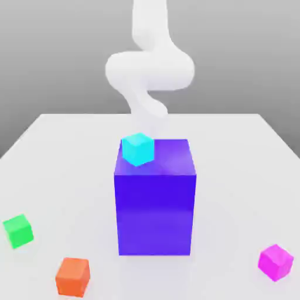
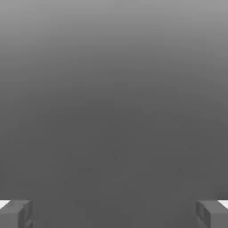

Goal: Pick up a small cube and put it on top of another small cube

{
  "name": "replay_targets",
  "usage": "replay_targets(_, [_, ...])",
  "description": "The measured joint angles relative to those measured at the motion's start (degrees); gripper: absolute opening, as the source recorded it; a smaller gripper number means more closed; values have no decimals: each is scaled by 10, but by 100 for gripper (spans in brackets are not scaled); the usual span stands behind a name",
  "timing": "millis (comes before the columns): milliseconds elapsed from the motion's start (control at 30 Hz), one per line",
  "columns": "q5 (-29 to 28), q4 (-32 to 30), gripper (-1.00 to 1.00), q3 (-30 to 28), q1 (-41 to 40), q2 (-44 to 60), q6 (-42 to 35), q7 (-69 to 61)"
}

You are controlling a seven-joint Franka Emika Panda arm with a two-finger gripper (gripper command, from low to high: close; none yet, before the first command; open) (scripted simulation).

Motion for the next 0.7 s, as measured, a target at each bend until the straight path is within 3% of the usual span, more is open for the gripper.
replay_targets(433, [-76,-22,0,113,16,273,91,62])
replay_targets(700, [-124,-35,0,150,66,439,146,100])
